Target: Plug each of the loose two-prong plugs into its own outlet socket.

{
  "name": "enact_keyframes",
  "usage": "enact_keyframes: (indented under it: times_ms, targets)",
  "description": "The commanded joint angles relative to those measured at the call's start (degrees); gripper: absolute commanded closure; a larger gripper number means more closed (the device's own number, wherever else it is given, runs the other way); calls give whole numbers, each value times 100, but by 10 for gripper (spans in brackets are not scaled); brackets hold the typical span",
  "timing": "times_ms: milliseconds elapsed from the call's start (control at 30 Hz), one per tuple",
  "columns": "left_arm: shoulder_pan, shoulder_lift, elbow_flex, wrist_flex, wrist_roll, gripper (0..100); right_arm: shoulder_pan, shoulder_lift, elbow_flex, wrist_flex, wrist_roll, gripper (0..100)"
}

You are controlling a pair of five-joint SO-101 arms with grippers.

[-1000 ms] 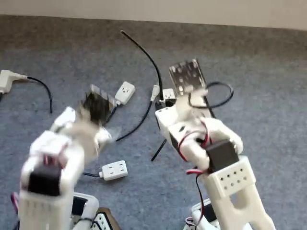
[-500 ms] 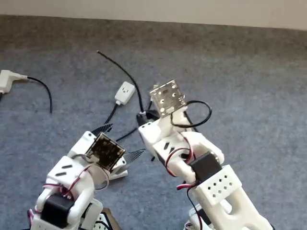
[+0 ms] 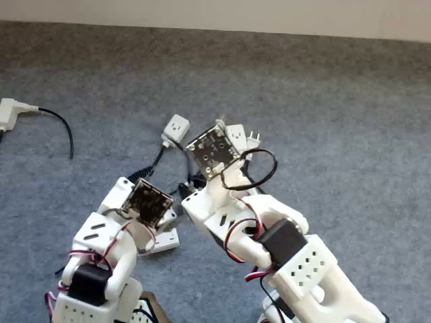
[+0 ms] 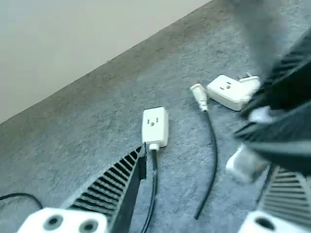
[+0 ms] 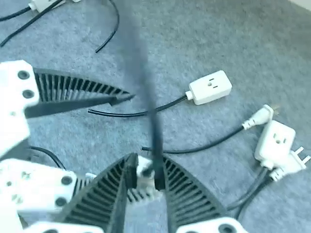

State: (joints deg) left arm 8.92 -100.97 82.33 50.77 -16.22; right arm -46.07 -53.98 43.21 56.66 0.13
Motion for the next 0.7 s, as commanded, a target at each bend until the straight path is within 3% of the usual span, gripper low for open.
enact_keyframes:
  times_ms: [0, 300, 667]
  targets:
    - [-303, 13, 163, -387, 35, 638, 163, -171, -462, 330, 255, 993]
    - [-321, 13, 154, -387, 44, 638, 286, -171, -497, 998, 712, 993]
    - [-330, -40, 66, -88, 44, 639, 980, 681, -505, 892, 949, 993]
